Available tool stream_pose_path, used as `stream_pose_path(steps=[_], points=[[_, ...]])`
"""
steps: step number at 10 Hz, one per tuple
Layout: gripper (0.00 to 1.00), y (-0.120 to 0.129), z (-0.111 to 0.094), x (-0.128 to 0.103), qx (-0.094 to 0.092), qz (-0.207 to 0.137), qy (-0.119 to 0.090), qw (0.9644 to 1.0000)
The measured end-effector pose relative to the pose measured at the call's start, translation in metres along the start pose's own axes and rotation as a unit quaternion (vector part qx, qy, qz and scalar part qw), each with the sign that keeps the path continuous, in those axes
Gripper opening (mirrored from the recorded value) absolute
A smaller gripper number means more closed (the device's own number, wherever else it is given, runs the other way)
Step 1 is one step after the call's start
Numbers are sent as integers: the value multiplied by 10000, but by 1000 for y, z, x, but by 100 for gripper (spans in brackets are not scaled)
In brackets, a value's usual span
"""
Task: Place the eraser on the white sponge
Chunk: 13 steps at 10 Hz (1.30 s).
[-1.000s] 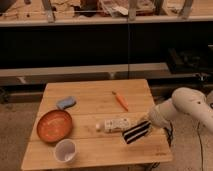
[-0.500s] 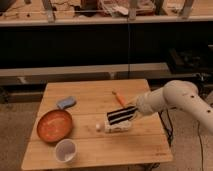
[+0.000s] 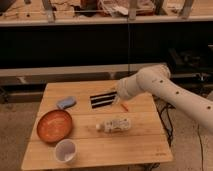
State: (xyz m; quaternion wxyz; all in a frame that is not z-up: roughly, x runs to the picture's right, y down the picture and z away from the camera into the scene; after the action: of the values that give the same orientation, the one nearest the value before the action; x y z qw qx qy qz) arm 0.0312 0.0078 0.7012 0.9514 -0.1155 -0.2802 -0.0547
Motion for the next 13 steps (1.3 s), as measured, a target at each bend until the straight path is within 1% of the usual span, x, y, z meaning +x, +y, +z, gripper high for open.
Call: stream_pose_path(steps=[2,3,4,6,7,8,9,10,11,13], points=[[0,-36,18,12,-47,299,12,9995],[0,-47,27,13,-95,348,3,9993],[0,-59,44,8,-222,410,8,9989],[0,-64,72,4,-437,451,67,9980],[2,-63,94,5,-553,444,108,9974],[7,-62,114,5,-638,429,62,9970],[7,-61,127,3,-635,379,36,9973],[3,-58,130,4,-617,345,32,9975],[0,-58,130,4,-609,323,28,9976],[0,-68,135,-13,-647,237,-11,9976]])
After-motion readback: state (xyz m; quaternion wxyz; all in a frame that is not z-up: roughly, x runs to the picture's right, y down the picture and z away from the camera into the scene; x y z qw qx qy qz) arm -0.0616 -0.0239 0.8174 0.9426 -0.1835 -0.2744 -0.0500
